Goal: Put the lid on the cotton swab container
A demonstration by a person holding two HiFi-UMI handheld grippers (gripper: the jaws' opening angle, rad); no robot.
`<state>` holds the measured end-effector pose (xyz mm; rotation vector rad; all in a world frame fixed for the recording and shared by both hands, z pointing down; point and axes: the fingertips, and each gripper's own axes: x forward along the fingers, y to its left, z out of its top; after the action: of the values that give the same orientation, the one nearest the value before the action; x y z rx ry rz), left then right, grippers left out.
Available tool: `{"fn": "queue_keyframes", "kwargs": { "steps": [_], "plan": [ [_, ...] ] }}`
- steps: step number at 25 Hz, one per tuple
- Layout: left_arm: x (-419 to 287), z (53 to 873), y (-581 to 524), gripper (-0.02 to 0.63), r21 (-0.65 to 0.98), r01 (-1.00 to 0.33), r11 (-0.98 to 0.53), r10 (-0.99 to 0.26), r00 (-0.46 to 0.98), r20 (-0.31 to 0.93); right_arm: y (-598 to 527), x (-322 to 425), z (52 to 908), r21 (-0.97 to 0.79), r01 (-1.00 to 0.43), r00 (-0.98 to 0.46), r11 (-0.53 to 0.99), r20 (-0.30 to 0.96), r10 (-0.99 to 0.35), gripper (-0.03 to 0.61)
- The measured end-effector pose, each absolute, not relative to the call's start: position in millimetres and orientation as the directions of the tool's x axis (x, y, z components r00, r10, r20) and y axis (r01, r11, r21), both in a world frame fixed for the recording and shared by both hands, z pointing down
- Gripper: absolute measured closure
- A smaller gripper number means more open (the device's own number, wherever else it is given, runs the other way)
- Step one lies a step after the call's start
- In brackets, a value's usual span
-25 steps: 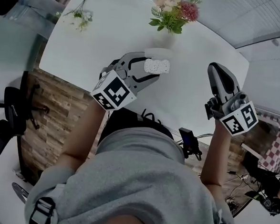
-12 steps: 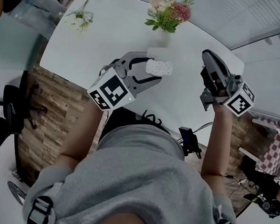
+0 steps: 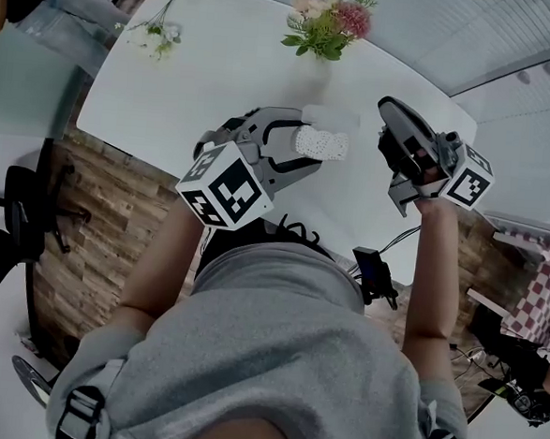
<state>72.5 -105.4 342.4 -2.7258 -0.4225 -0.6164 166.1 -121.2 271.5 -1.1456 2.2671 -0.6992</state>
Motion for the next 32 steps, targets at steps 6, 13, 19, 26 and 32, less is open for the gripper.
{"fn": "queue_keyframes", "kwargs": {
  "steps": [6, 13, 19, 26, 32],
  "plan": [
    [75.4, 346.6, -108.8, 0.373, -0.26, 0.349, -0.9, 0.201, 0.863, 0.464, -120.4, 152.5, 267.2, -0.69, -0.449, -0.583, 0.567, -0.254, -0.771, 0.548],
    [75.4, 356.5, -106.6, 0.373, -0.264, 0.368, -0.891, 0.211, 0.854, 0.476, -124.9, 140.2, 281.9, -0.828, -0.215, -0.602, 0.518, -0.305, -0.738, 0.414],
    [80.6, 364.5, -101.6, 0.373, -0.291, 0.394, -0.872, 0.216, 0.843, 0.492, -126.9, 131.2, 295.2, -0.895, -0.114, -0.633, 0.43, -0.268, -0.726, 0.387],
    [81.7, 375.3, -99.9, 0.373, -0.269, 0.409, -0.872, 0.238, 0.834, 0.497, -122.4, 127.8, 304.9, -0.909, -0.125, -0.657, 0.397, -0.224, -0.72, 0.385],
    [87.5, 373.3, -94.7, 0.373, -0.205, 0.415, -0.886, 0.286, 0.839, 0.464, -116.9, 119.8, 300.2, -0.892, -0.17, -0.687, 0.418, -0.197, -0.699, 0.387]
  ]
}}
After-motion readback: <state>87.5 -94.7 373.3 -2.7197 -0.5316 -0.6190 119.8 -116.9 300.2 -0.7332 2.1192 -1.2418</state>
